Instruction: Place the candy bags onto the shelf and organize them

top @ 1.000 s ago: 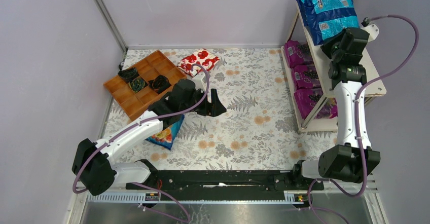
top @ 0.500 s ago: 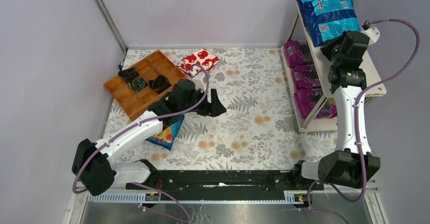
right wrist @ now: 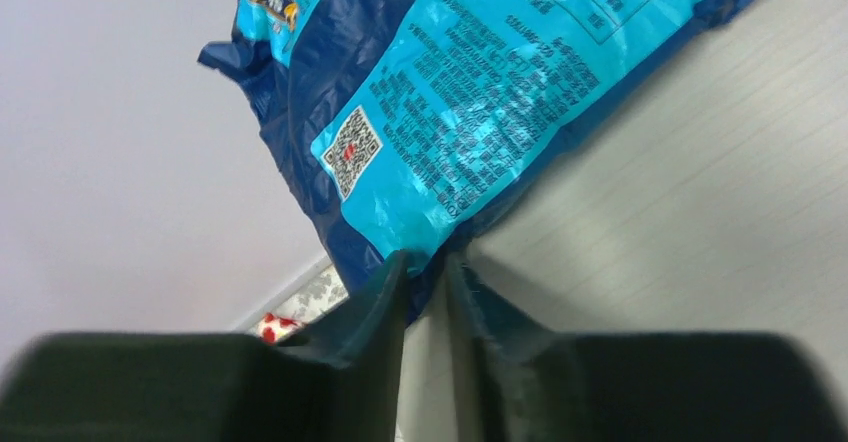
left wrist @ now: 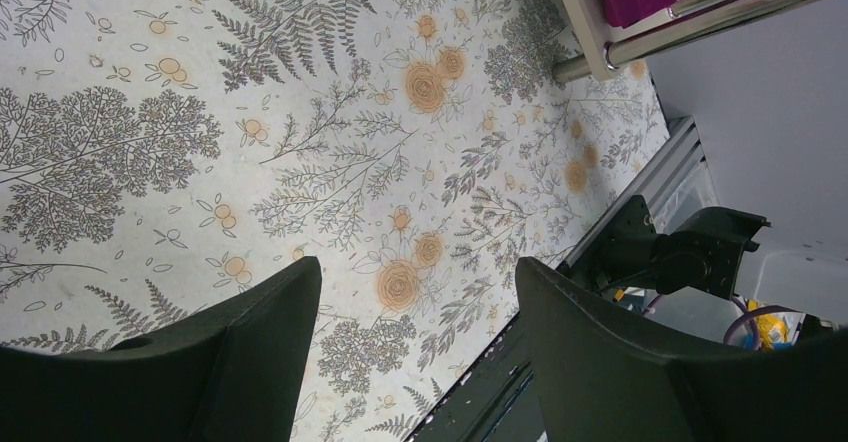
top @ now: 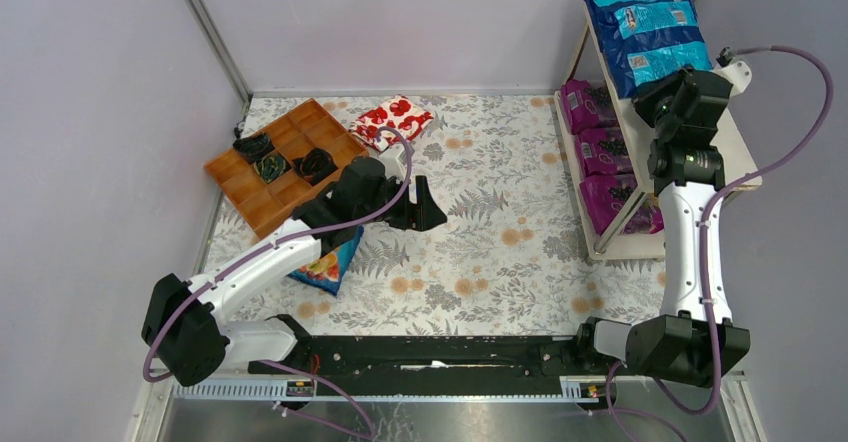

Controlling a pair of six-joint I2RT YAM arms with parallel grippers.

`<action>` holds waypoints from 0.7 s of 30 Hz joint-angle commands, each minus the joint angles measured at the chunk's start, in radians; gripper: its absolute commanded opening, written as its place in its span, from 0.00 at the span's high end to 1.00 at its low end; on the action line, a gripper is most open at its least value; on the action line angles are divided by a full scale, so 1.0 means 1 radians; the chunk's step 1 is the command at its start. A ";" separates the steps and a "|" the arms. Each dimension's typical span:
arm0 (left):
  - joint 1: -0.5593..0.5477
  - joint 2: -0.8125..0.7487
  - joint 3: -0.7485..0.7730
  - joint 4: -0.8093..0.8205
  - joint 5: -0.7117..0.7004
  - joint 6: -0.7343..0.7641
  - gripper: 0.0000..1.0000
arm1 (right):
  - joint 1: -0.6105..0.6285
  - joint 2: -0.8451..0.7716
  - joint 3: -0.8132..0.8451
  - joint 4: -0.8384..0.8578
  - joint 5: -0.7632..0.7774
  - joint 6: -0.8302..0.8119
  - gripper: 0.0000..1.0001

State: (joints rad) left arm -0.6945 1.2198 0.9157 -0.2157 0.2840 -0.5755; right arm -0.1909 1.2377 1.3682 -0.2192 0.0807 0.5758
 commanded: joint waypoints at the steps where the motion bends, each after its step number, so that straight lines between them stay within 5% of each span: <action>1: -0.002 -0.013 0.014 0.031 -0.005 -0.002 0.24 | 0.001 -0.032 0.026 0.016 -0.073 -0.043 0.47; 6: 0.005 -0.016 0.021 -0.004 -0.042 0.010 0.23 | 0.001 -0.084 0.038 -0.088 -0.204 -0.171 0.19; 12: 0.013 -0.076 -0.034 -0.037 -0.126 -0.020 0.23 | 0.011 -0.187 -0.036 -0.099 -0.487 -0.249 0.17; 21: 0.024 -0.253 -0.025 -0.099 -0.279 0.032 0.18 | 0.194 -0.252 -0.032 -0.030 -0.767 -0.210 0.14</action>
State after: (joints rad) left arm -0.6754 1.0523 0.8635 -0.3145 0.0914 -0.5835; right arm -0.0906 0.9928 1.3239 -0.3172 -0.5034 0.3408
